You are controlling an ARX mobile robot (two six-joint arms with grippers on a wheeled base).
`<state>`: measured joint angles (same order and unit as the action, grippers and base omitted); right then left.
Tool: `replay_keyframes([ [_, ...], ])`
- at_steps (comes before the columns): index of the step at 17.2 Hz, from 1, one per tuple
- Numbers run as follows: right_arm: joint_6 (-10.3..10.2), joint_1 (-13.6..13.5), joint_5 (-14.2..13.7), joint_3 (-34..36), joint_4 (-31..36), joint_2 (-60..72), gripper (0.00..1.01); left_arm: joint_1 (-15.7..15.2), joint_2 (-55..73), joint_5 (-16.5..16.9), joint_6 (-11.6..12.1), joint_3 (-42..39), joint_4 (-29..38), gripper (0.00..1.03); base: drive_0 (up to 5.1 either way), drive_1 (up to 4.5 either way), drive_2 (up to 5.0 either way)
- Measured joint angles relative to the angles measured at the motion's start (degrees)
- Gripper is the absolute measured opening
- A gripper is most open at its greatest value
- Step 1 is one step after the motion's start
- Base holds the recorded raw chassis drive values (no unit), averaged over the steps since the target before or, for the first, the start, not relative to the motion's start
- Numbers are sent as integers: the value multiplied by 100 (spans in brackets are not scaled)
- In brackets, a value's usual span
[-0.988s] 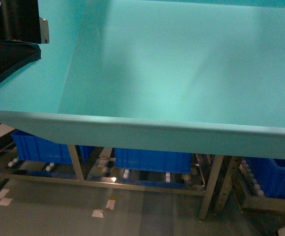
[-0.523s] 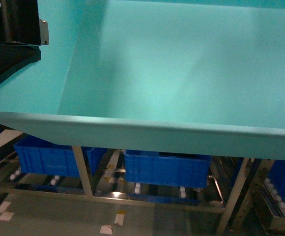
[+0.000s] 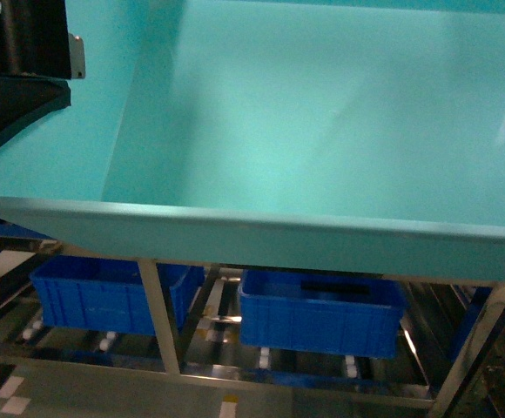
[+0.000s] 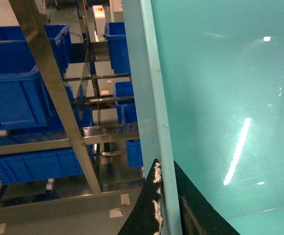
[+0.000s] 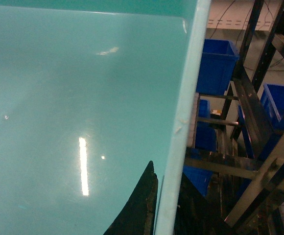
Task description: Organize blue bins on left shelf correctly
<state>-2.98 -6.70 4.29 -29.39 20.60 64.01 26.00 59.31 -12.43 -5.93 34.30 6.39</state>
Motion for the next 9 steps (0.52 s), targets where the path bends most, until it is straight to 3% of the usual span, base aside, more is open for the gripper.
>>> replay_keyframes([
  [5,2,2,-2,0,-7,-39,8,0,-22,-2,0,-2,7,2,-2,431,-435],
  [9,0,2,0,0,-24,0,8,0,7,0,-2,-2,-22,2,0,0,0],
])
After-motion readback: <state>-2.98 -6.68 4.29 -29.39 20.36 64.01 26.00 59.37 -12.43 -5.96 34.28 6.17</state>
